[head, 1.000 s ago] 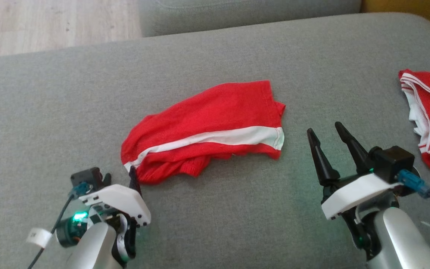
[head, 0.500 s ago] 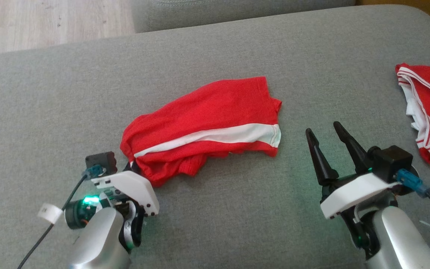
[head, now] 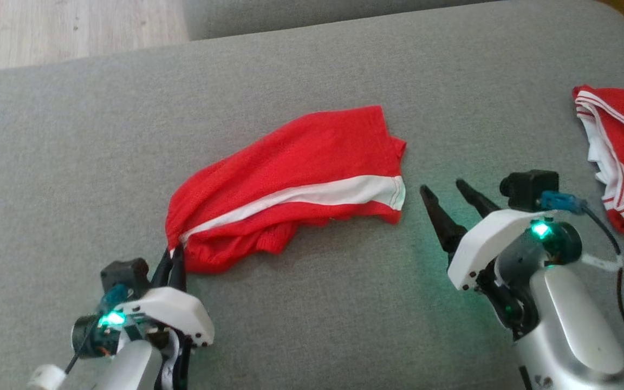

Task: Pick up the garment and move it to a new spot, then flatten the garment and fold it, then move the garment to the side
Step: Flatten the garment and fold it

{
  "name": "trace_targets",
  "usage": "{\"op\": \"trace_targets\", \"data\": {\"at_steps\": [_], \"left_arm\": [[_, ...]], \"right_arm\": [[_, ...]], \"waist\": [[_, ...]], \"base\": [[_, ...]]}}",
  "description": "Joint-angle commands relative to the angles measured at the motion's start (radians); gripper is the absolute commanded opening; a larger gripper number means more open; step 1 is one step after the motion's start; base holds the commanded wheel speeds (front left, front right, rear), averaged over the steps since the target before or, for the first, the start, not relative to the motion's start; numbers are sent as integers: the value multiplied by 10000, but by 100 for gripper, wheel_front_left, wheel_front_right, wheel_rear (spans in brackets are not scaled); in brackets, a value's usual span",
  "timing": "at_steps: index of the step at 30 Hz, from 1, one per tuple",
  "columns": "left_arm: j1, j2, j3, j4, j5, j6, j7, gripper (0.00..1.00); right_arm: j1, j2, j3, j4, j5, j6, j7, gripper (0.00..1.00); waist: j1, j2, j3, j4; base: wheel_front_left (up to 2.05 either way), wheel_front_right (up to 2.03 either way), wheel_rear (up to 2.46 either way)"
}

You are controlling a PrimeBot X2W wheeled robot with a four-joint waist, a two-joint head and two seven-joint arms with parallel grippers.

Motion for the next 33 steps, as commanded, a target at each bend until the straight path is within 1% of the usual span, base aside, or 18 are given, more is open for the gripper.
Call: {"op": "trace_targets", "data": {"at_steps": [1, 5, 8, 14, 18, 23, 29, 33], "left_arm": [[-225, 224, 348, -371, 58, -17, -133, 0], [-45, 385, 314, -822, 69, -71, -172, 0], [-35, 435, 289, -1001, 71, -67, -150, 0], [-51, 478, 209, -1150, 38, -114, -76, 0], [-77, 475, 163, -1188, 3, -147, -62, 0], [-65, 469, 136, -1214, -56, -166, -76, 0], [28, 484, 133, -1242, -148, -158, -124, 0], [51, 483, 103, -1255, -191, -172, -121, 0]], "right_arm": [[-357, 126, 142, -226, 67, 67, 128, 100], [-746, 145, 292, 575, 1049, 67, 866, 100], [-1120, 147, 600, 1203, 1888, 67, 1058, 100], [-1909, 149, 1159, 2722, 2882, 67, 1244, 100], [-2418, 149, 1648, 3472, 3525, 67, 1056, 100], [-2880, 150, 2186, 3935, 4175, 67, 582, 100], [-3290, 150, 2729, 4178, 4582, 67, -20, 100], [-3532, 150, 2852, 4620, 4445, 67, -179, 100]], "waist": [[0, 0, 46, 38], [0, 0, 183, 157], [0, 0, 240, 198], [0, 0, 303, 182], [0, 0, 309, 201], [0, 0, 277, 236], [0, 0, 201, 252], [0, 0, 173, 292]], "base": [[0, 0, 0], [0, 0, 0], [0, 0, 0], [0, 0, 0], [0, 0, 0], [0, 0, 0], [0, 0, 0], [0, 0, 0]]}}
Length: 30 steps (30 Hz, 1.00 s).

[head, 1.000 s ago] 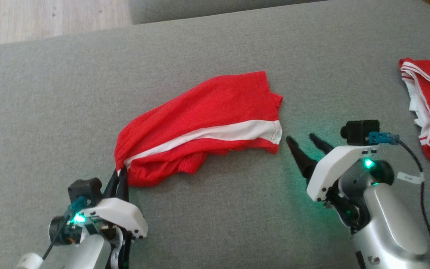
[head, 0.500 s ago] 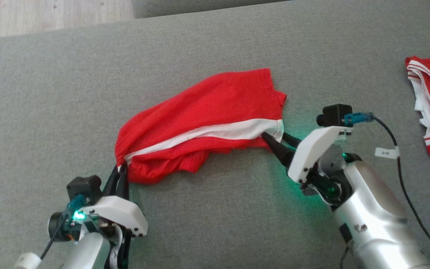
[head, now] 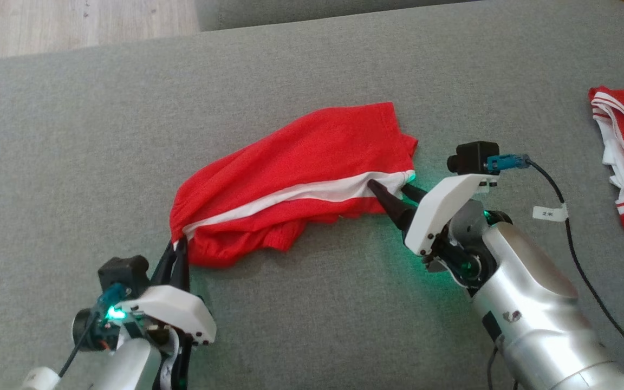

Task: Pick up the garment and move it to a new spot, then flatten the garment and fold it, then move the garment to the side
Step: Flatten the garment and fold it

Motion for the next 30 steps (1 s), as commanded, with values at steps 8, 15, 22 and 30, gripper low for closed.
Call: {"op": "trace_targets", "data": {"at_steps": [8, 15, 22, 30], "left_arm": [[-147, 177, 184, -392, -144, -25, -36, 0], [-99, 222, 246, -525, -215, 27, -112, 0], [-145, -158, 1199, -2535, -1671, -605, -739, 0], [-786, -18, 2003, -6198, -4397, -1080, 1161, 0]], "right_arm": [[-636, 143, 414, 147, -291, 67, -508, 0], [-846, 143, 433, 69, -926, 67, -1141, 0], [-705, 143, -307, -1616, -1702, 67, -1559, 0], [87, -160, -1881, -6020, -2210, 67, 343, 0]], "waist": [[0, 0, -97, 146], [0, 0, -191, 127], [0, 0, -357, 134], [0, 0, -21, 6]], "base": [[0, 0, 0], [0, 0, 0], [0, 0, 0], [0, 0, 0]]}}
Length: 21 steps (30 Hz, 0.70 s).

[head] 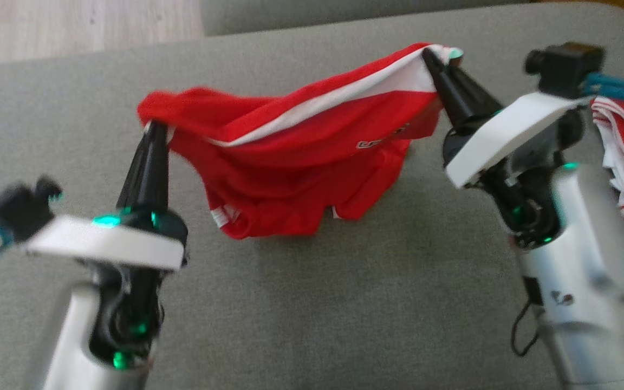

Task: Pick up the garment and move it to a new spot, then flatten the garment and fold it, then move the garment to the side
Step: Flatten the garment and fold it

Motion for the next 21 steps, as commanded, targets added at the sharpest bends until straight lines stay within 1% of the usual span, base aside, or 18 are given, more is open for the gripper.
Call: {"op": "trace_targets", "data": {"at_steps": [1, 3, 5, 8, 10, 13, 16, 18, 21], "left_arm": [[-908, 218, 481, -395, -279, 100, 389, 0], [-1698, 304, 544, -96, -477, 212, 831, 0], [-2756, 250, 726, 612, -622, 270, 968, 0], [-4691, 387, 1020, 1990, -198, 175, 613, 0], [-5959, 411, 1228, 2860, 200, 44, -2, 0], [-7525, 411, 1351, 3895, 727, -316, -962, 0], [-8472, 370, 1222, 4548, 996, -904, -1608, 0], [-8708, 306, 1123, 4821, 1043, -1193, -1977, 0], [-8341, 274, 732, 5149, 1016, -1483, -2183, 0]], "right_arm": [[-266, -73, 5, -614, -27, 67, 409, 0], [-743, -152, -229, -733, 47, 67, 735, 0], [-1588, -265, -324, -485, -87, 67, 597, 0], [-3269, -426, -174, 259, -346, 67, -310, 0], [-4409, -554, -49, 870, -476, 67, -1357, 0], [-5829, -734, 124, 1801, -669, 67, -2982, 0], [-6768, -899, 470, 2459, -646, 67, -4197, 0], [-7014, -1110, 846, 2751, -557, 67, -4617, 0], [-6754, -1527, 1644, 3060, -241, 67, -4574, 0]], "waist": [[1, 0, 313, -55], [1, 0, 669, -92], [1, 0, 1039, -156], [1, 0, 1523, -279], [1, 0, 1700, -343], [1, 0, 1817, -386], [1, 0, 1852, -385], [1, 0, 1848, -346], [1, 0, 1817, -296]], "base": [[0, 0, 0], [0, 0, 0], [0, 0, 0], [0, 0, 0], [0, 0, 0], [0, 0, 0], [0, 0, 0], [0, 0, 0], [0, 0, 0]]}}
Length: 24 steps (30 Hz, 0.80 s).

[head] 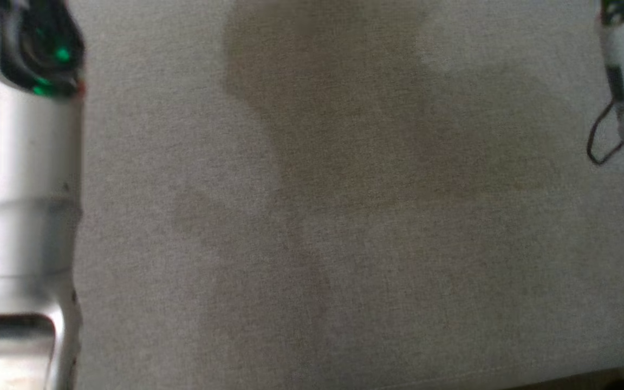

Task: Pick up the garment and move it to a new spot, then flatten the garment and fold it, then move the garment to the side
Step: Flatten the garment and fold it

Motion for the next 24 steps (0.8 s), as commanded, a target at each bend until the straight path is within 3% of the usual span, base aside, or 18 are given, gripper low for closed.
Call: {"op": "trace_targets", "data": {"at_steps": [1, 5, 8, 15, 19, 24], "left_arm": [[321, 379, -91, -100, -19, -107, -5, 0], [1596, 654, -822, 310, 10, -203, 185, 0], [3169, 919, -1512, 704, -205, -233, 507, 0], [6795, 1747, -3105, 182, -1297, -242, 2196, 0], [8553, 2433, -3607, -1383, -1514, 219, 3200, 0], [10451, 3383, -3682, -4685, -1909, 1516, 4179, 0]], "right_arm": [[270, -145, 298, -158, 263, 67, 165, 0], [1331, -594, 1198, 105, 949, 67, 958, 0], [2682, -987, 2050, 131, 1843, 67, 2247, 0], [5694, -2632, 2918, -1088, 3356, 67, 5139, 0], [7426, -3739, 2168, -2370, 3748, 67, 6618, 0], [10151, -4556, -303, -4404, 3484, 67, 8541, 0]], "waist": [[-1, 0, -46, 20], [-1, 0, -242, -19], [-1, 0, -557, -83], [-1, 0, -1598, -108], [-1, 0, -2155, 20], [-1, 0, -2511, 239]], "base": [[0, 0, 0], [0, 0, 0], [0, 0, 0], [0, 0, 0], [0, 0, 0], [0, 0, 0]]}}
